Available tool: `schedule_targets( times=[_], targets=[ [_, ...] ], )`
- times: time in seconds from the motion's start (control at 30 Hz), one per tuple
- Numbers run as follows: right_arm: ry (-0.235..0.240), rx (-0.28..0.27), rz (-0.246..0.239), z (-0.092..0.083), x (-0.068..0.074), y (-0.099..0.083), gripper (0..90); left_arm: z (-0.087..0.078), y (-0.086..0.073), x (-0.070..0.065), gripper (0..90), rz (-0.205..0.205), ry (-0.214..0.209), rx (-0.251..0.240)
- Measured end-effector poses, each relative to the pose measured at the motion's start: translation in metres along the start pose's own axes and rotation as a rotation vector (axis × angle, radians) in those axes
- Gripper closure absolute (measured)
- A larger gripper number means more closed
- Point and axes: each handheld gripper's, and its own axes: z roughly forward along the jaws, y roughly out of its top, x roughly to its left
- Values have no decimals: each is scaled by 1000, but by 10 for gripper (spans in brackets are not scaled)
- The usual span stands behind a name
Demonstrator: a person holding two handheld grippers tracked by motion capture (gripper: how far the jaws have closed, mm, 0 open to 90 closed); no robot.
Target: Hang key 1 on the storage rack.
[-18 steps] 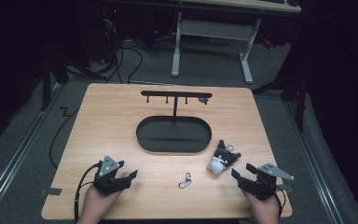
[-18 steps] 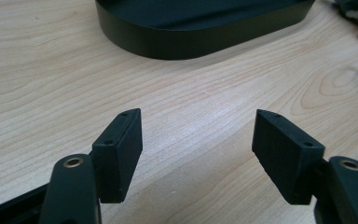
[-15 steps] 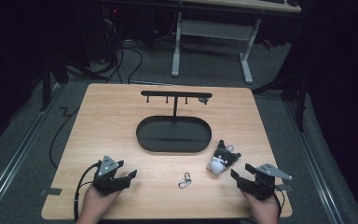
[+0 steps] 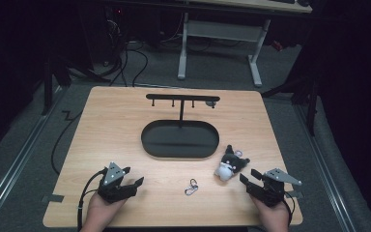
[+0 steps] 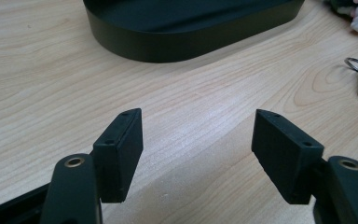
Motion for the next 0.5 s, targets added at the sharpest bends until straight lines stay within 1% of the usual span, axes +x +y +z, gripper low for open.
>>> schedule_targets(
  times=[0.03,0.1,0.17,0.2,0.23,0.27,0.3,0.33,0.37,0.43,0.5],
  targets=[
    [9,0,0,-1,1,1,514,0,-1,-1,344,0,0,-2],
    [26,-8,-17,-1,5,3,558,-1,-2,-3,344,1,0,-3],
    [42,-26,-43,-2,11,7,621,-3,-3,-4,343,11,3,1],
    [42,-26,-43,-2,11,7,621,-3,-3,-4,343,11,3,1],
    [49,-31,-53,-1,14,9,644,-4,-4,-5,343,12,4,-1],
    [78,-36,-62,1,22,13,739,-7,-5,-5,343,16,7,1],
    [90,-36,-70,3,25,14,776,-7,-5,-5,343,16,7,1],
    [90,-36,-70,3,25,14,776,-8,-6,-5,343,18,8,1],
    [109,-33,-95,8,33,16,892,-10,-6,-5,343,15,9,-4],
    [120,-14,-126,14,45,18,900,-12,-7,-5,344,12,12,-9],
    [135,-1,-149,19,52,19,900,-13,-8,-4,344,12,13,-8]
  ],
)
